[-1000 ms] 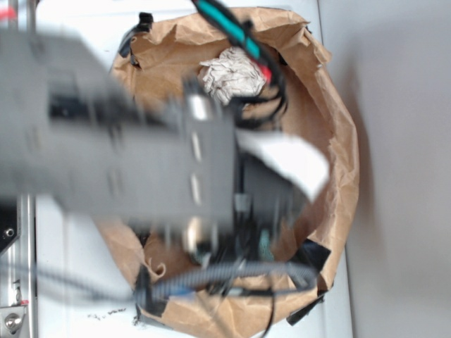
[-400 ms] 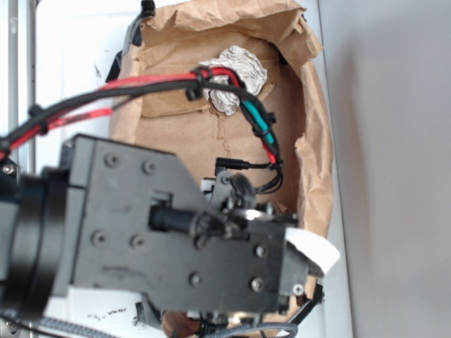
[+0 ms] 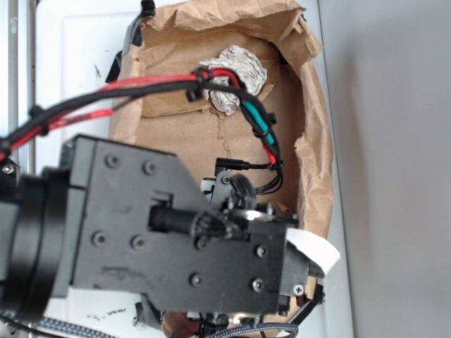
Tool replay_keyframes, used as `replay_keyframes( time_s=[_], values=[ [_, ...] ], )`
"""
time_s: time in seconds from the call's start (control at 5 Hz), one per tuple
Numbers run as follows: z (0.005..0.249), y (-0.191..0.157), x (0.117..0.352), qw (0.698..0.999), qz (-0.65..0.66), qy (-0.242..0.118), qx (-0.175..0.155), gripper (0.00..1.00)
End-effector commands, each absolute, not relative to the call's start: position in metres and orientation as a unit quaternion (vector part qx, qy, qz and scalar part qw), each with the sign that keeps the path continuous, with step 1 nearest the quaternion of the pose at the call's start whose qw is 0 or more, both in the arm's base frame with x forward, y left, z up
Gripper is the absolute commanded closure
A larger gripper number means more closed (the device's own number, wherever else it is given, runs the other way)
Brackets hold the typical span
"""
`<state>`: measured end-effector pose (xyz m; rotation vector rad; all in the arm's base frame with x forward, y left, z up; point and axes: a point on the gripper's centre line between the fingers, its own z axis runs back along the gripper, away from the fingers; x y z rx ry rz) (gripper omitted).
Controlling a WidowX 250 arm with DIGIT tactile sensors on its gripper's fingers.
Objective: Grab the blue cloth.
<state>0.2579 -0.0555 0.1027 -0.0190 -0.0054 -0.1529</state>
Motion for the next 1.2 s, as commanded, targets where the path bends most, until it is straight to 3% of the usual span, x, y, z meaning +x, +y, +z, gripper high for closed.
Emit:
replay_keyframes(
  time_s=[0.0,0.2,0.4,0.6,0.8,1.0],
  values=[
    [0.170,-0.013,0.265,0.994,-0.033,-0.068,-0.084,0.00],
    [0.165,-0.004,0.267,0.993,-0.016,-0.069,-0.098,0.00],
    [0.135,-0.023,0.263,0.996,-0.032,-0.060,-0.055,0.00],
    [0.107,-0.042,0.256,0.997,-0.054,-0.044,-0.032,0.00],
    [0.082,-0.065,0.260,0.996,-0.042,-0.010,-0.073,0.00],
    [0.045,-0.070,0.279,0.999,-0.028,0.004,-0.034,0.00]
  ],
)
